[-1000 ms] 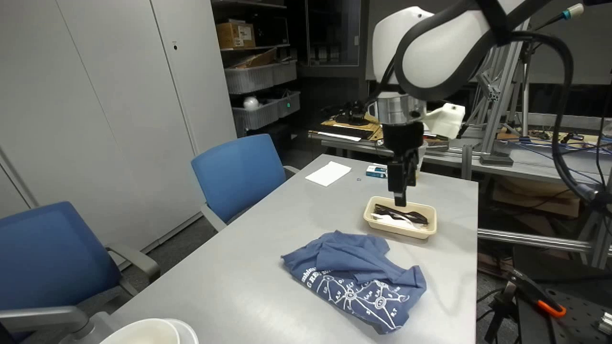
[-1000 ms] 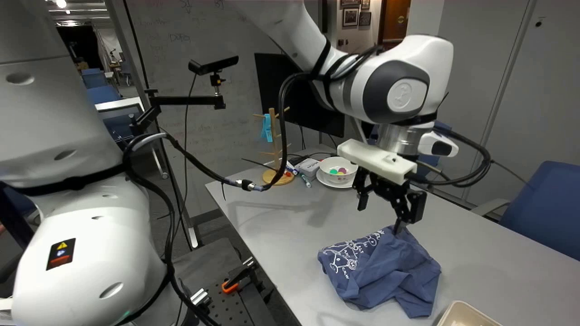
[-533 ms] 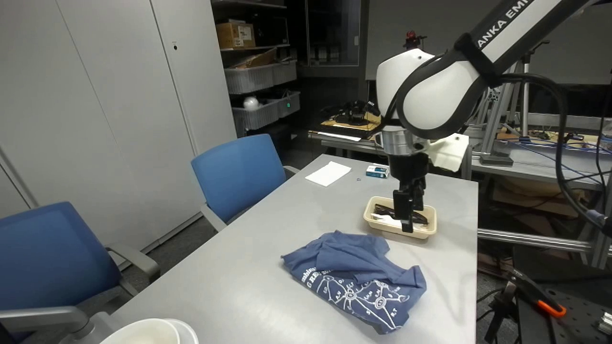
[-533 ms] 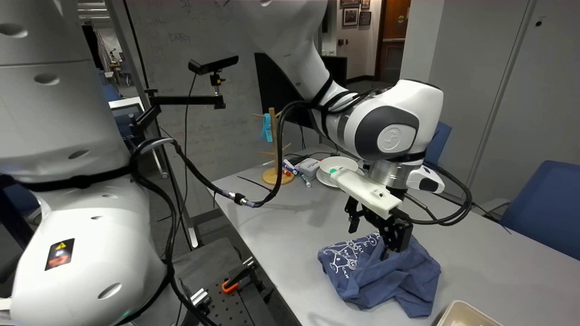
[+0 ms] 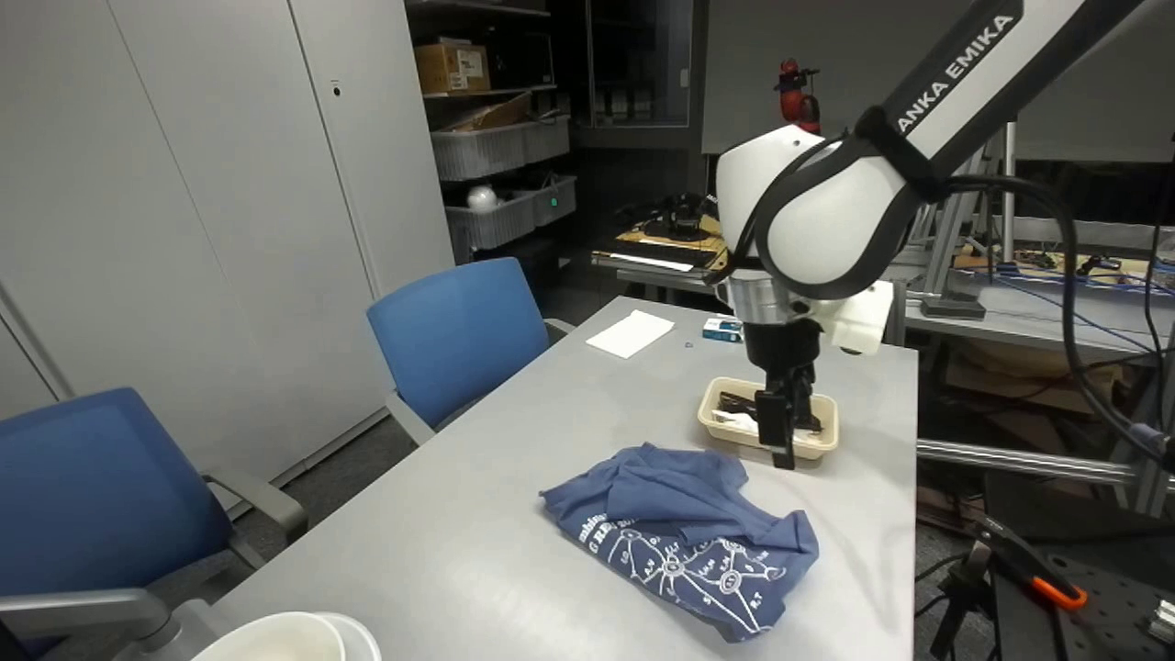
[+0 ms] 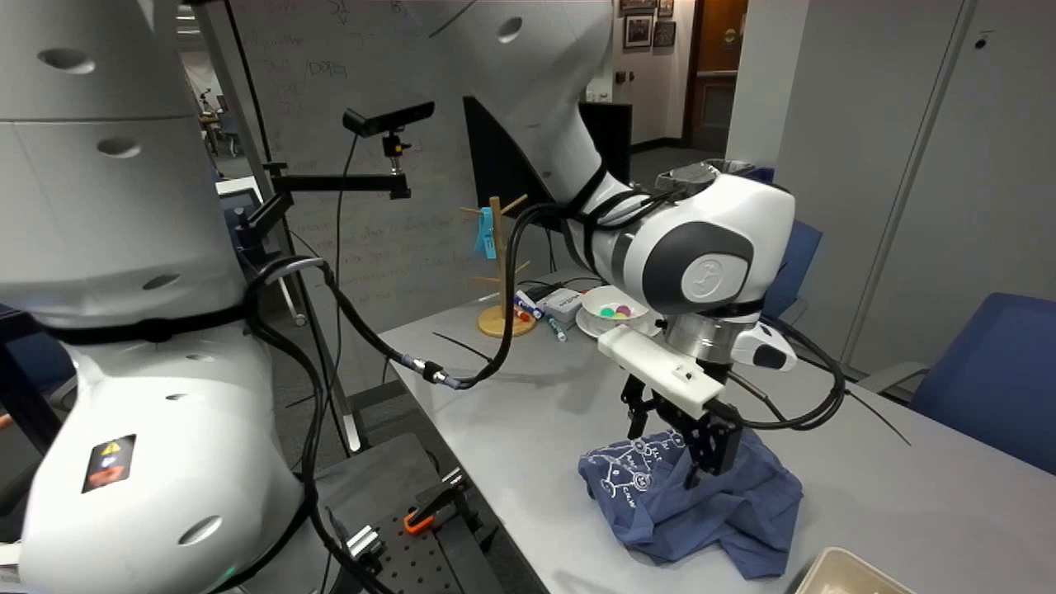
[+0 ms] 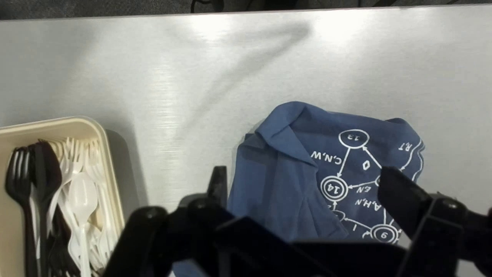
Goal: Unfold the blue shirt
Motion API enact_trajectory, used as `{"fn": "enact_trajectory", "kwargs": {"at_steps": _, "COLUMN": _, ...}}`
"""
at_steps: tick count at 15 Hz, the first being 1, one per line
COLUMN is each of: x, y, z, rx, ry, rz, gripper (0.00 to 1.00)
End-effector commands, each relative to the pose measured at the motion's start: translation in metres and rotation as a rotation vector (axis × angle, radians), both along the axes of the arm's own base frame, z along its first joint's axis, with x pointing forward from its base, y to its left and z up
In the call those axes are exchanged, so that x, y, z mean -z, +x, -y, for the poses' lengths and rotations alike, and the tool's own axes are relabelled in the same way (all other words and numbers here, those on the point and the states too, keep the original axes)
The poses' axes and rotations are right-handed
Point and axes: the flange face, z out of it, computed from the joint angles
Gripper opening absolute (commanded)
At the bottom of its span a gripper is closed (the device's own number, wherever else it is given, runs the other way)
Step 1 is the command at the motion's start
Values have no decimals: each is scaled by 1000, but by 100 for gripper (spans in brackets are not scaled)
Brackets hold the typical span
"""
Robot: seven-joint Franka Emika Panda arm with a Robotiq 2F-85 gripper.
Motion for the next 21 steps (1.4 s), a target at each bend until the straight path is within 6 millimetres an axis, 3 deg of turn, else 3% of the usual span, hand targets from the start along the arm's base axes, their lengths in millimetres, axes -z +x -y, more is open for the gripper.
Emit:
{"fn": "enact_trajectory", "kwargs": {"at_steps": 1, "x": 41, "y": 1, "z": -3, "rx": -62, "ry": 19, "rz": 2, "gripper": 100}}
{"fn": "enact_trajectory", "kwargs": {"at_steps": 6, "x": 85, "y": 5, "z": 5, "rx": -135, "ry": 28, "rz": -1, "gripper": 100}}
{"fn": "enact_trajectory", "kwargs": {"at_steps": 15, "x": 129, "y": 5, "z": -4, "rx": -269, "ry": 104, "rz": -52, "gripper": 99}}
{"fn": "enact_trajectory", "kwargs": {"at_steps": 17, "x": 135, "y": 7, "z": -4, "rx": -279, "ry": 117, "rz": -57, "gripper": 92}}
{"fn": "enact_trajectory", "kwargs": {"at_steps": 19, "x": 140, "y": 9, "z": 0, "rx": -279, "ry": 124, "rz": -63, "gripper": 69}}
{"fn": "enact_trajectory", "kwargs": {"at_steps": 21, "x": 143, "y": 11, "z": 7, "rx": -271, "ry": 129, "rz": -65, "gripper": 60}}
